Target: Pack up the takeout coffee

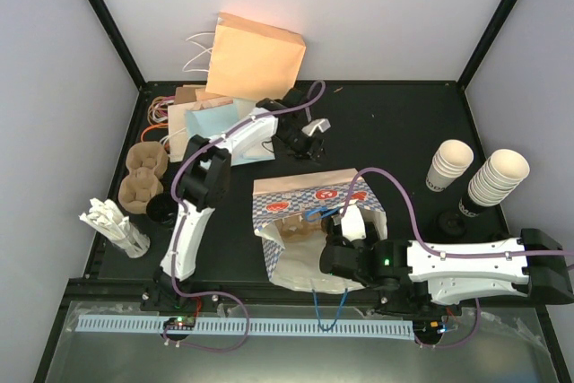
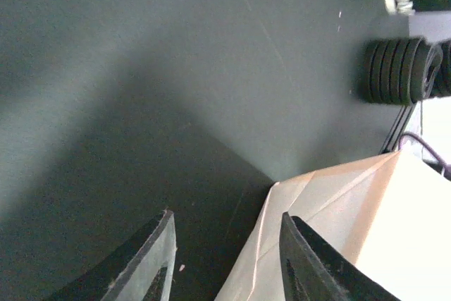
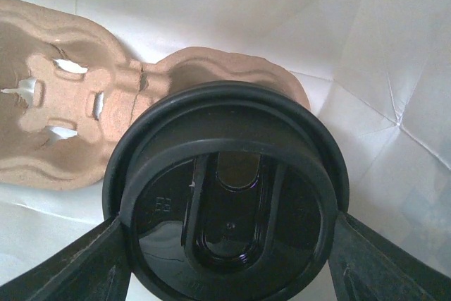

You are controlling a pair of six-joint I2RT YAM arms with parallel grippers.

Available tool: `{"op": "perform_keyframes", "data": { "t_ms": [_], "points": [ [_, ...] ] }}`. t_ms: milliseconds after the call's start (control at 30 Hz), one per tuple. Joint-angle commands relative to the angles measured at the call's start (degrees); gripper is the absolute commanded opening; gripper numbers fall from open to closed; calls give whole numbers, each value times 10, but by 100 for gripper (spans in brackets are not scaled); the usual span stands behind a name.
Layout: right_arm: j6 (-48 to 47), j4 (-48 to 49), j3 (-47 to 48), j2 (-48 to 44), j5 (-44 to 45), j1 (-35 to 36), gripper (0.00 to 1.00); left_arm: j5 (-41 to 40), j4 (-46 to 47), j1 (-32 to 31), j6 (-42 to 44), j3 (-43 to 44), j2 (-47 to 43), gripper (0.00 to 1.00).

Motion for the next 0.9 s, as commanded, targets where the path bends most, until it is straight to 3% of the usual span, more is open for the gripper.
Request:
{"op": "perform_keyframes", "data": {
  "t_ms": [0,300,600,867],
  "points": [
    [23,11,-10,7,-26,-2,37,44,-63,-15,34,29,33,40],
    [37,18,-2,35,-3,-2,37,79,-103,-24,76,-1,48,21],
    [27,47,-10,44,49,-2,37,122,-80,-38,87,-88,5,18],
    [-17,128,-51,11,115,-2,38,151,-94,-38,99,-81,3,18]
  ]
}}
